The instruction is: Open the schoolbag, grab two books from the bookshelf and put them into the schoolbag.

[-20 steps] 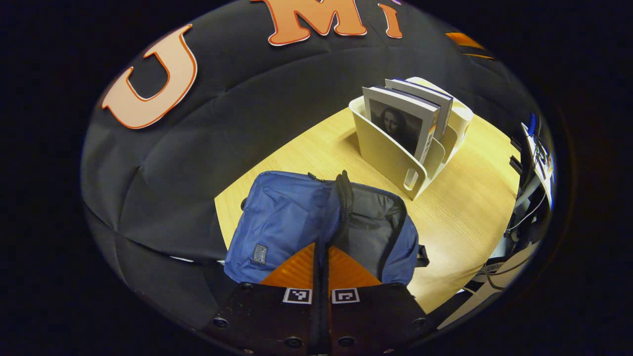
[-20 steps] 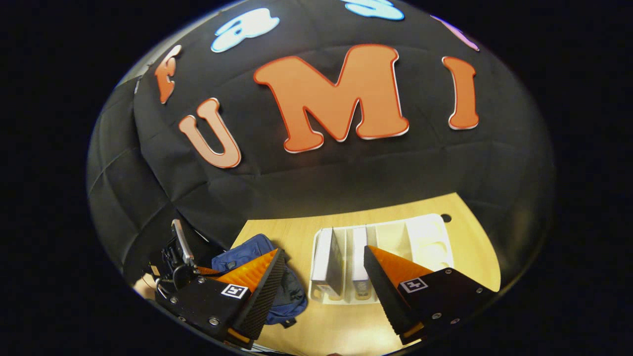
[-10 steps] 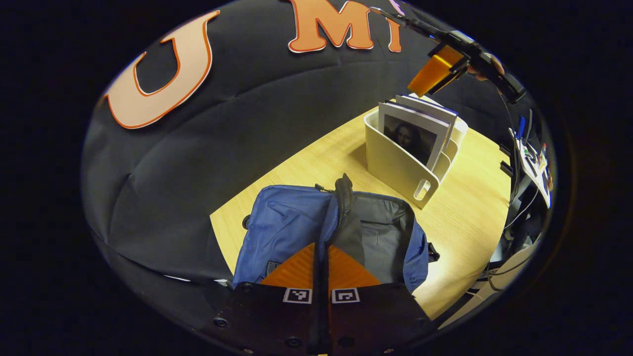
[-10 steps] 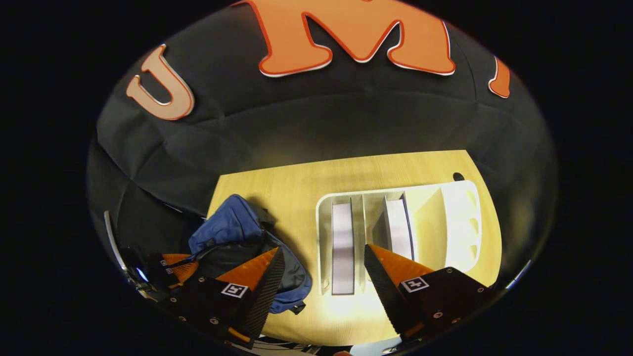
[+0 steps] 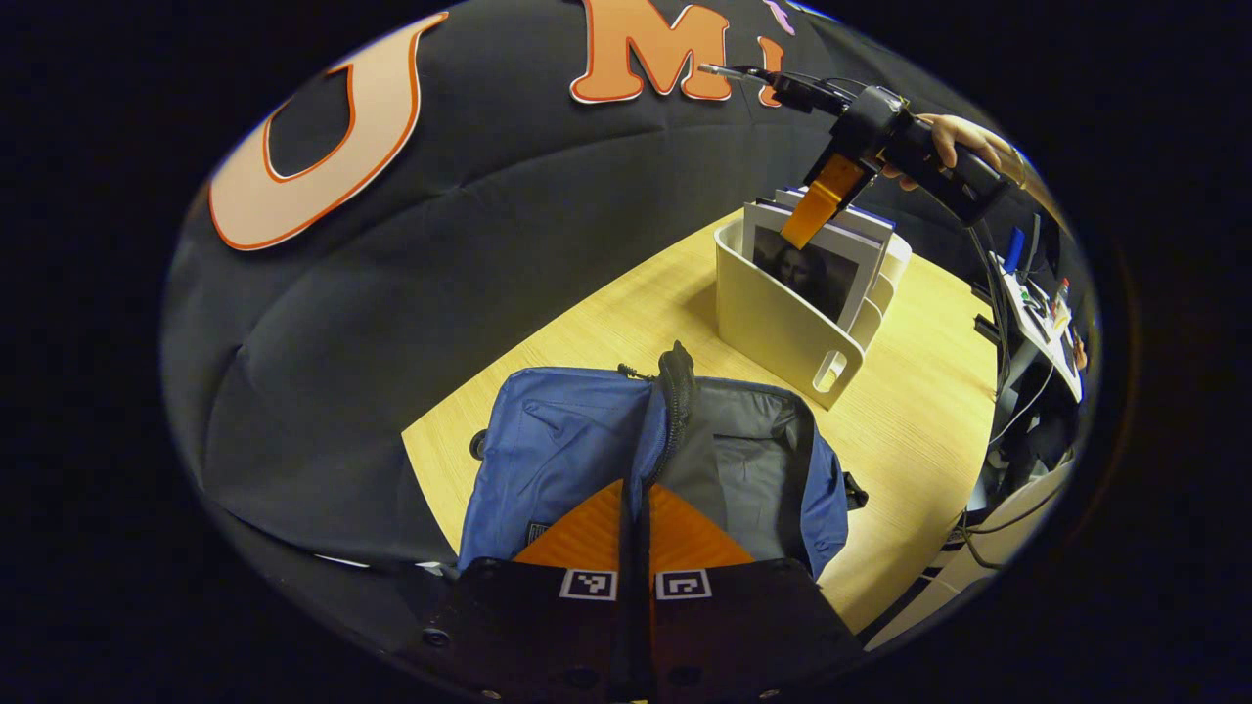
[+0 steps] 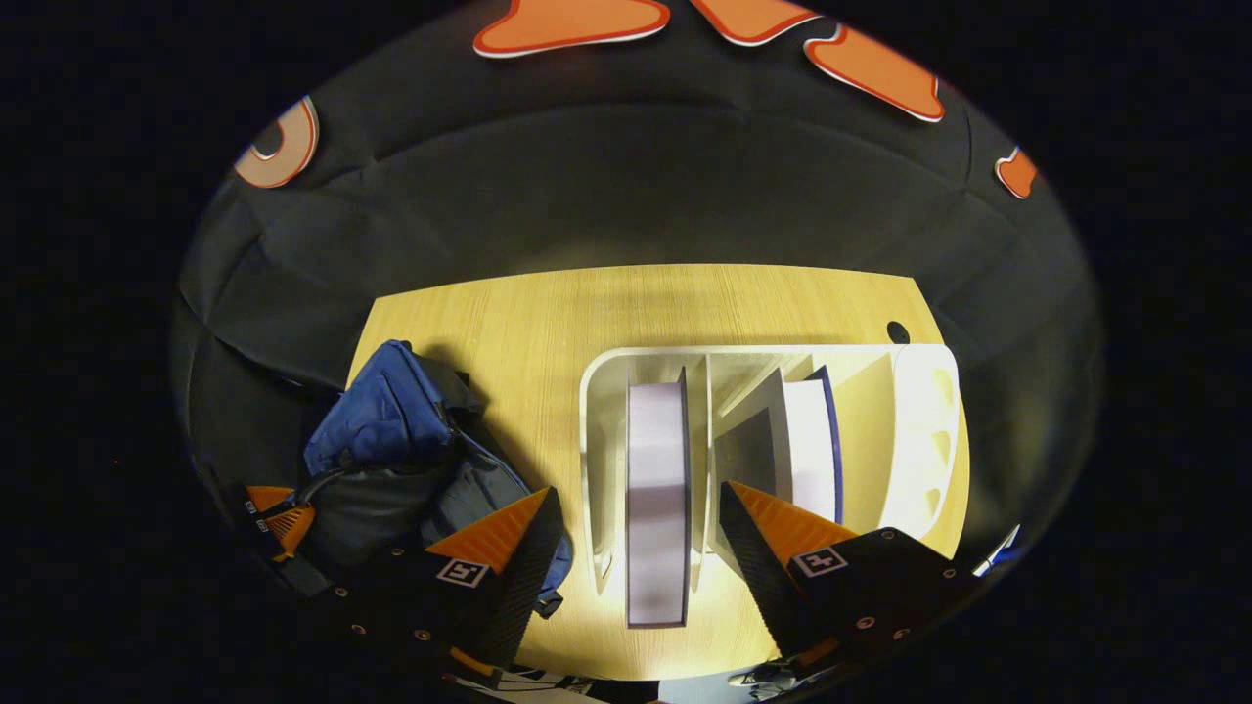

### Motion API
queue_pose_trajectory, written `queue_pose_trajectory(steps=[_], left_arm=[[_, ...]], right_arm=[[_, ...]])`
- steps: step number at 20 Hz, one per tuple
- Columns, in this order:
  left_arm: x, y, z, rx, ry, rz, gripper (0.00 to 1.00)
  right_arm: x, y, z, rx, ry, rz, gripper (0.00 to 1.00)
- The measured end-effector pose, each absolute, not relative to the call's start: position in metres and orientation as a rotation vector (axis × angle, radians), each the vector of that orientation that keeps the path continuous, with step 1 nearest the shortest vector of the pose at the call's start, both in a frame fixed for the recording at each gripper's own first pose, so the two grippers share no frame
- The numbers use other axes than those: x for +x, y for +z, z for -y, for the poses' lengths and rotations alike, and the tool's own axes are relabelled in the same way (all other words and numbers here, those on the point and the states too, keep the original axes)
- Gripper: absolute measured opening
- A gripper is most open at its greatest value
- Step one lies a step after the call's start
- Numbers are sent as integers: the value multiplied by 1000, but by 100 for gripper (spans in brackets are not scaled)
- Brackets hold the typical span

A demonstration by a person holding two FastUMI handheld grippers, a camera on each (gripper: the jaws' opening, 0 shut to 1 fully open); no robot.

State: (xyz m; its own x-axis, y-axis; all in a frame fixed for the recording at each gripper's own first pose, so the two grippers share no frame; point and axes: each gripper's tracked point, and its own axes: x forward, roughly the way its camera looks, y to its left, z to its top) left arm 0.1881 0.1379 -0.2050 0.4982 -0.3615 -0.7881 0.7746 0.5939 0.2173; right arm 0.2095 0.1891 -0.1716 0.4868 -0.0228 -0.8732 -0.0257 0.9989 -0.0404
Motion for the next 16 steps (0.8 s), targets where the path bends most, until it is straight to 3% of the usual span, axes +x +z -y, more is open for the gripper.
queue_pose_trajectory(steps=[5, 6, 10, 16], left_arm=[[190, -203, -143, 610, -729, -762, 0], [189, -202, -143, 610, -728, -760, 1], [190, -198, -144, 624, -714, -753, 1], [185, -192, -143, 636, -707, -744, 1]], right_arm=[[209, -197, -189, -85, -5, -1112, 95], [207, -201, -187, -109, -6, -1124, 89], [202, -206, -183, -141, -6, -1143, 36], [199, -140, -176, -42, -2, -970, 31]])
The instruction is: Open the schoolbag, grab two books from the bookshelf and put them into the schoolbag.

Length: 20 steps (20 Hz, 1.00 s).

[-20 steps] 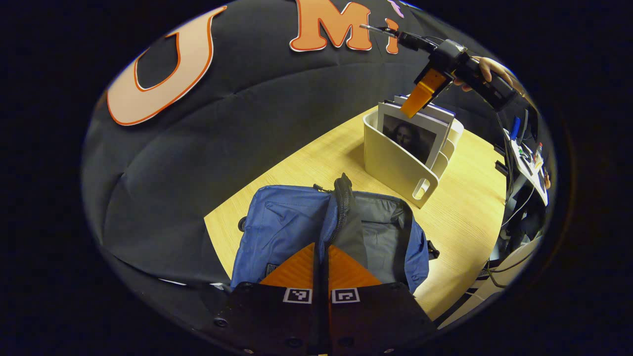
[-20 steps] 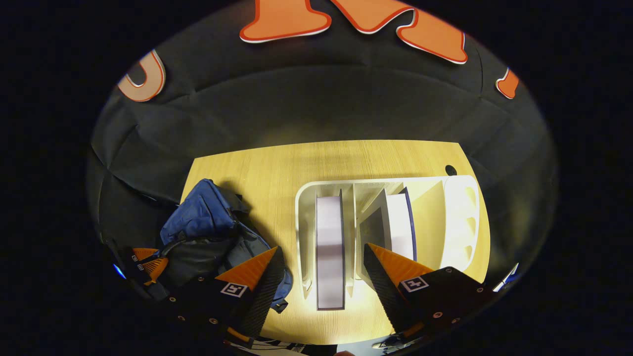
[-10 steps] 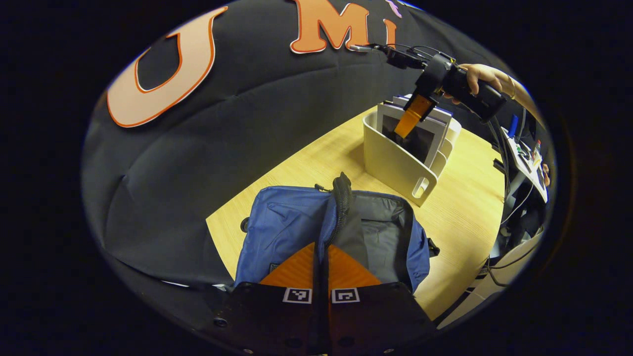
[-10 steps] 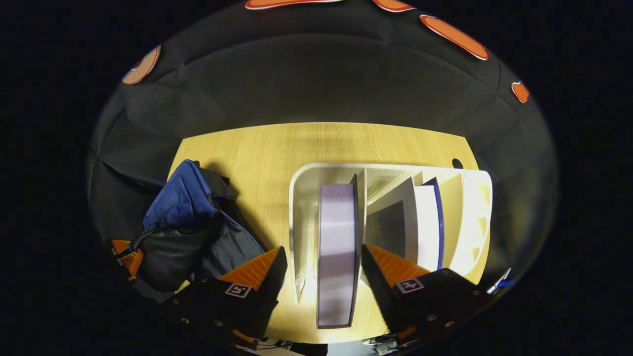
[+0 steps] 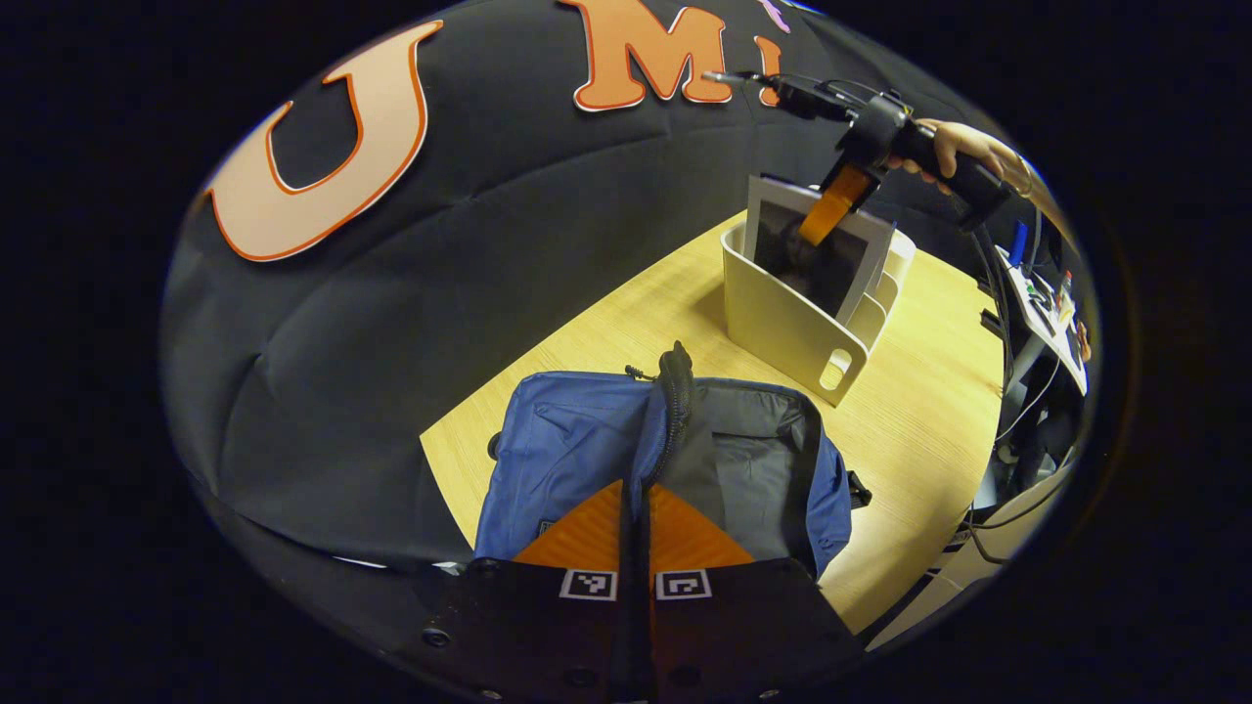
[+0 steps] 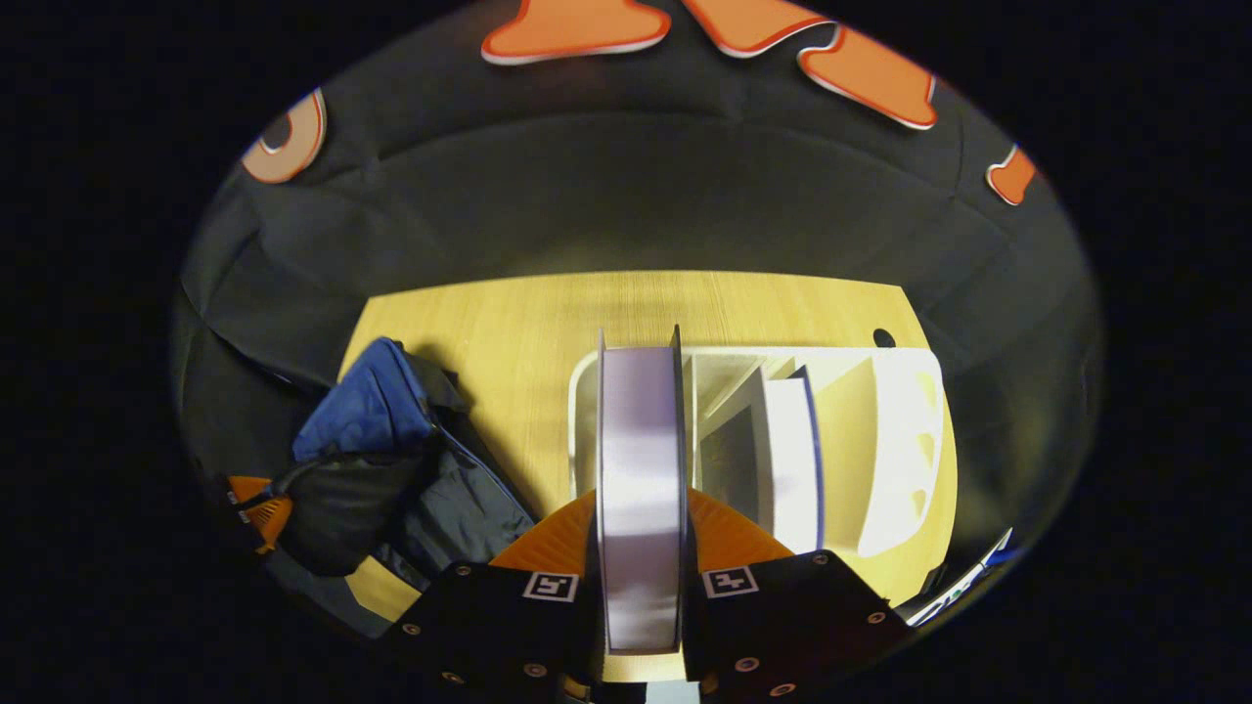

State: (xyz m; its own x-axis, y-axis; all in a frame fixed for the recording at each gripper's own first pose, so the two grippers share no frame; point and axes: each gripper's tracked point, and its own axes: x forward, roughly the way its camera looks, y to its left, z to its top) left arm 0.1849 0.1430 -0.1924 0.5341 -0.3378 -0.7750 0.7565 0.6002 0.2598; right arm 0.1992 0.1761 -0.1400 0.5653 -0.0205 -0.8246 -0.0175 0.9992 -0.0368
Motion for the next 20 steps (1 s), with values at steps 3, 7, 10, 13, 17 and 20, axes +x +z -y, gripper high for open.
queue_pose_trajectory(steps=[3, 7, 10, 13, 17, 20], left_arm=[[183, -190, -142, 629, -702, -741, 1], [181, -187, -143, 624, -696, -738, 1], [180, -185, -142, 623, -690, -738, 1], [178, -184, -141, 624, -692, -740, 1], [177, -183, -139, 634, -689, -739, 1], [176, -176, -136, 648, -682, -732, 0]], right_arm=[[178, -83, -174, -22, 13, -842, 31], [135, -15, -175, 97, 80, -657, 31], [97, 4, -194, 238, 164, -580, 31], [68, -22, -208, 359, 204, -580, 31], [47, -88, -237, 544, 251, -625, 30], [43, -143, -256, 671, 260, -662, 30]])
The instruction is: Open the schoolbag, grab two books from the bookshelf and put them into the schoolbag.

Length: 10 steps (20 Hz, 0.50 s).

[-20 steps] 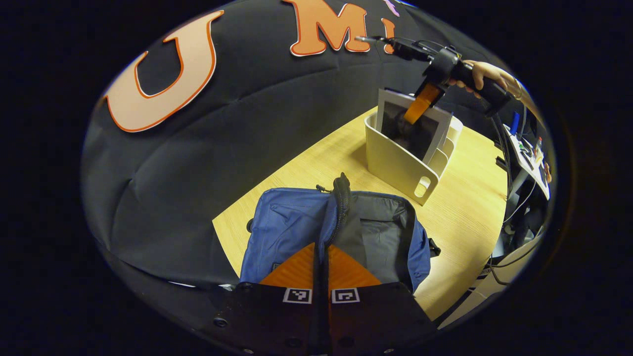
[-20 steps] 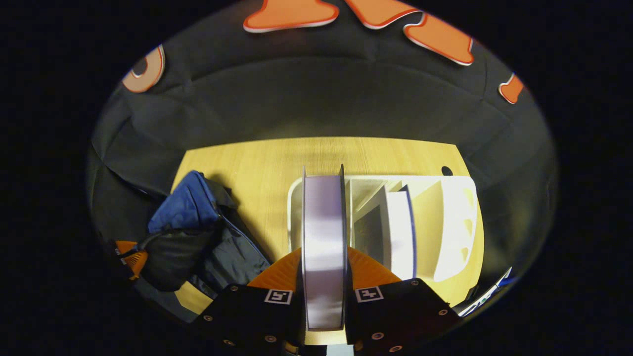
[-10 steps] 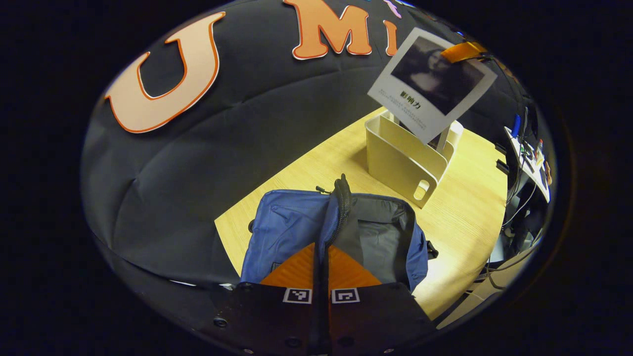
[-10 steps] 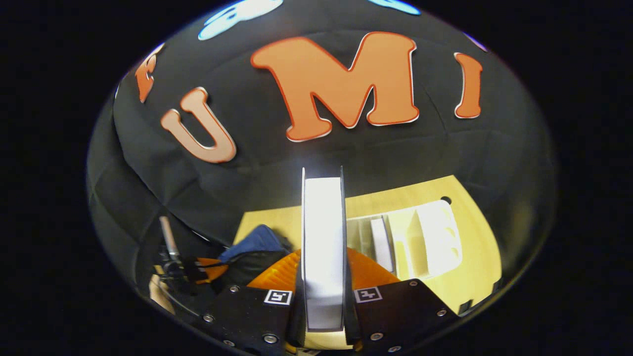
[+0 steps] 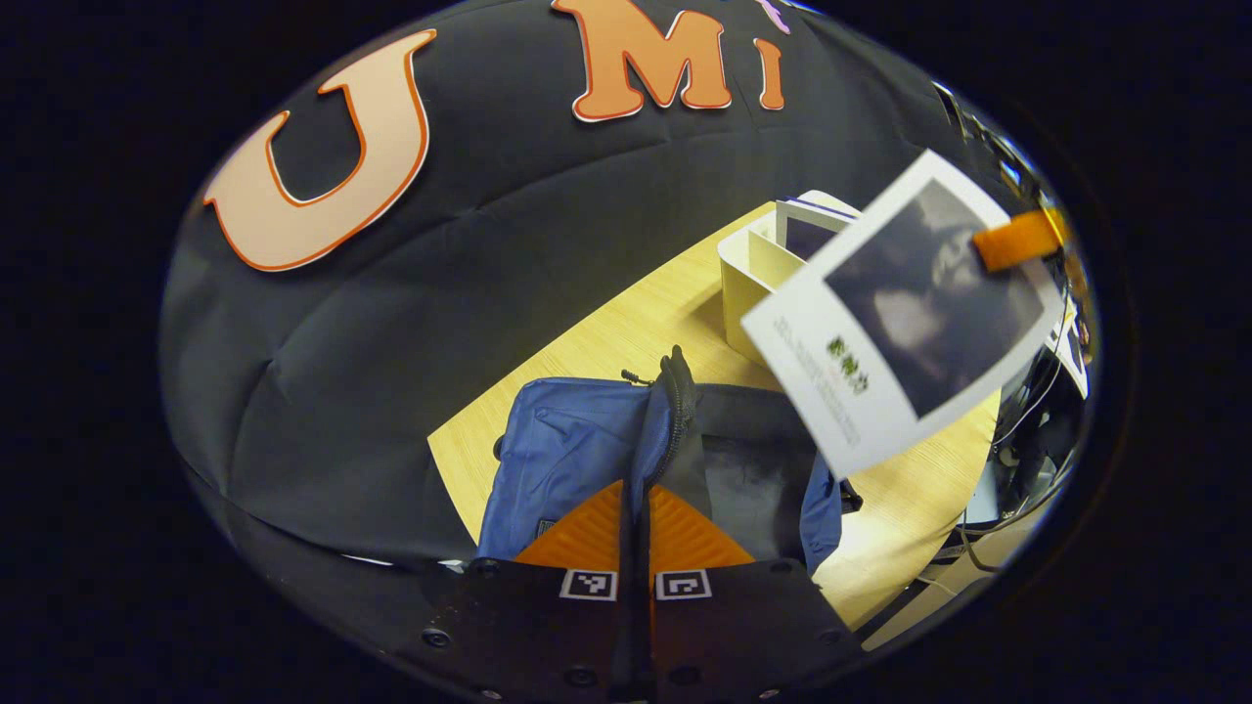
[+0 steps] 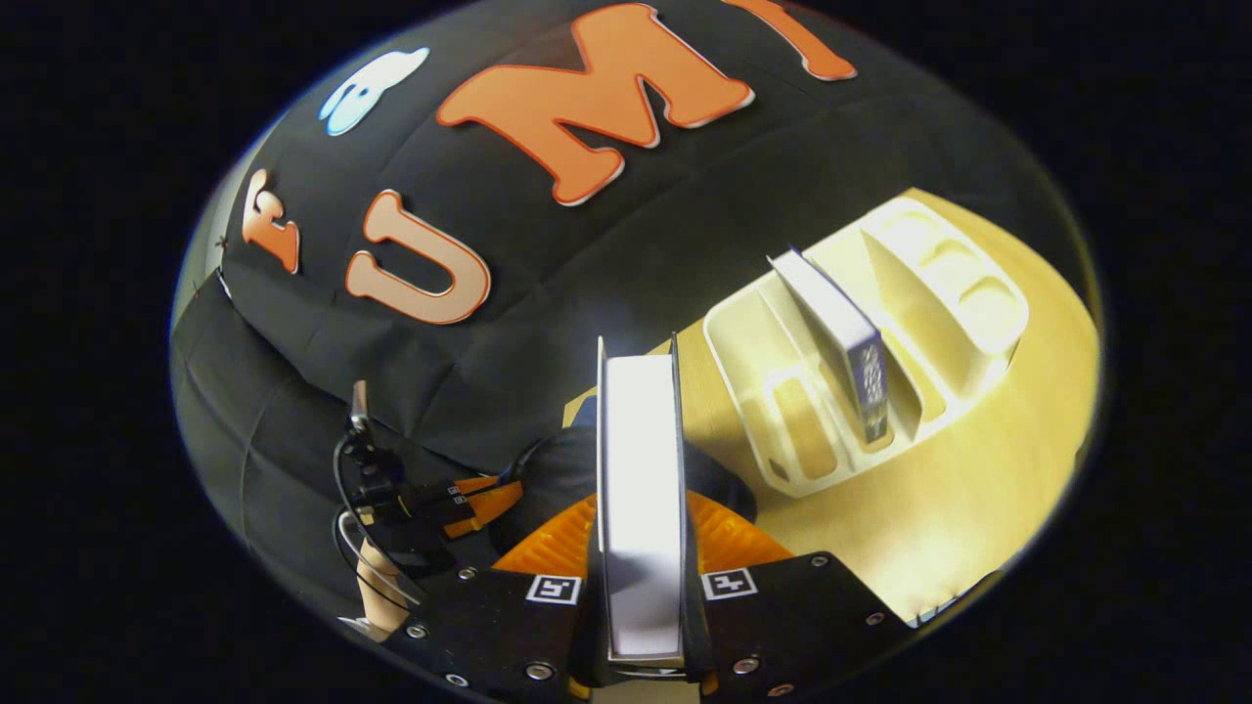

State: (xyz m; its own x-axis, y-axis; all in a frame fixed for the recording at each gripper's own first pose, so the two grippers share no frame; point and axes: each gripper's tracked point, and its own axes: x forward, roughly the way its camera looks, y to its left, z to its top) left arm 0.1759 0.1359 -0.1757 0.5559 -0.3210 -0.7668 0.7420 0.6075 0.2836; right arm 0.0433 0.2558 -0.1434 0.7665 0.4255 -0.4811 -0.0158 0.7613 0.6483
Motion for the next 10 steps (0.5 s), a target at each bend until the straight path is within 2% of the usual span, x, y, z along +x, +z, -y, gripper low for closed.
queue_pose_trajectory(steps=[5, 10], left_arm=[[172, -167, -127, 666, -677, -711, 0], [170, -156, -115, 686, -675, -680, 1]], right_arm=[[63, -203, -293, 830, 248, -604, 30], [80, -248, -328, 889, 230, -652, 30]])
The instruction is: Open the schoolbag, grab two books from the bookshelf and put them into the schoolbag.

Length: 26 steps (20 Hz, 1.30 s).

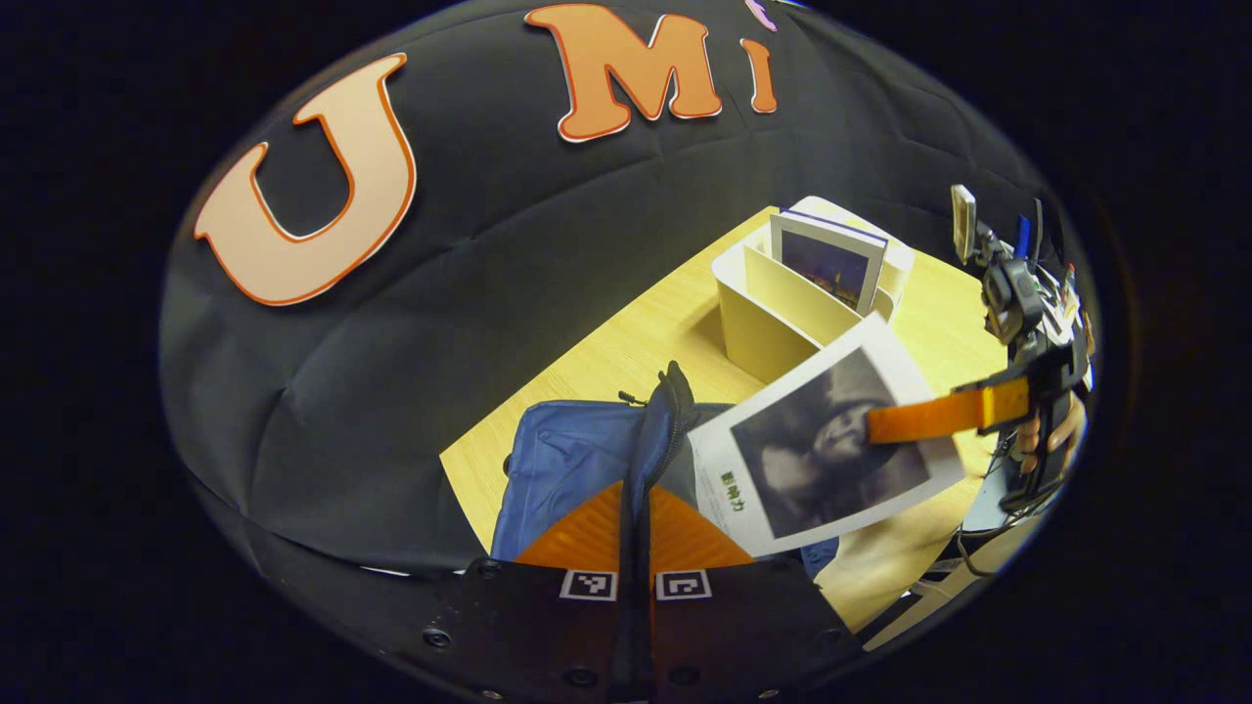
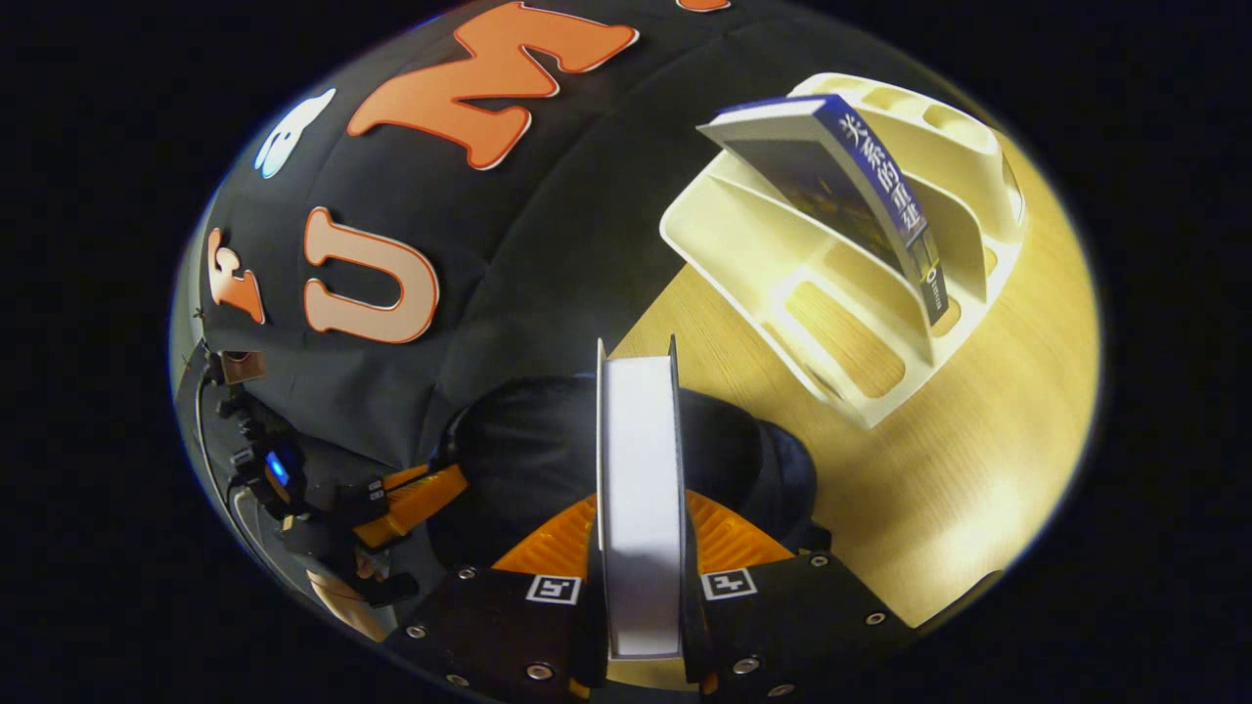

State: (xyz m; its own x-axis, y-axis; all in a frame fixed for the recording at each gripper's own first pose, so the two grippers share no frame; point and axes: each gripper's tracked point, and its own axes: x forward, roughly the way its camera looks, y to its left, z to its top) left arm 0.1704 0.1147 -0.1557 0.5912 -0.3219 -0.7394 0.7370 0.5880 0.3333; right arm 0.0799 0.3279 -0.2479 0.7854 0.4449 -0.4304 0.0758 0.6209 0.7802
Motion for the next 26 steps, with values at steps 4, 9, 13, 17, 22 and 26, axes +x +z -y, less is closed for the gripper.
queue_pose_trajectory(steps=[4, 9, 13, 17, 22, 26], left_arm=[[168, -149, -106, 709, -687, -654, 0], [165, -139, -96, 695, -708, -634, 0], [165, -137, -97, 696, -707, -628, 0], [170, -132, -99, 696, -695, -624, 0], [170, -135, -103, 684, -691, -630, 0], [170, -138, -103, 685, -692, -633, 0]], right_arm=[[107, -263, -351, 943, 245, -670, 30], [134, -278, -376, 927, 198, -677, 30], [151, -282, -408, 900, 175, -692, 30], [154, -291, -420, 883, 140, -752, 33], [146, -300, -397, 840, 64, -808, 97], [138, -279, -375, 865, 80, -790, 97]])
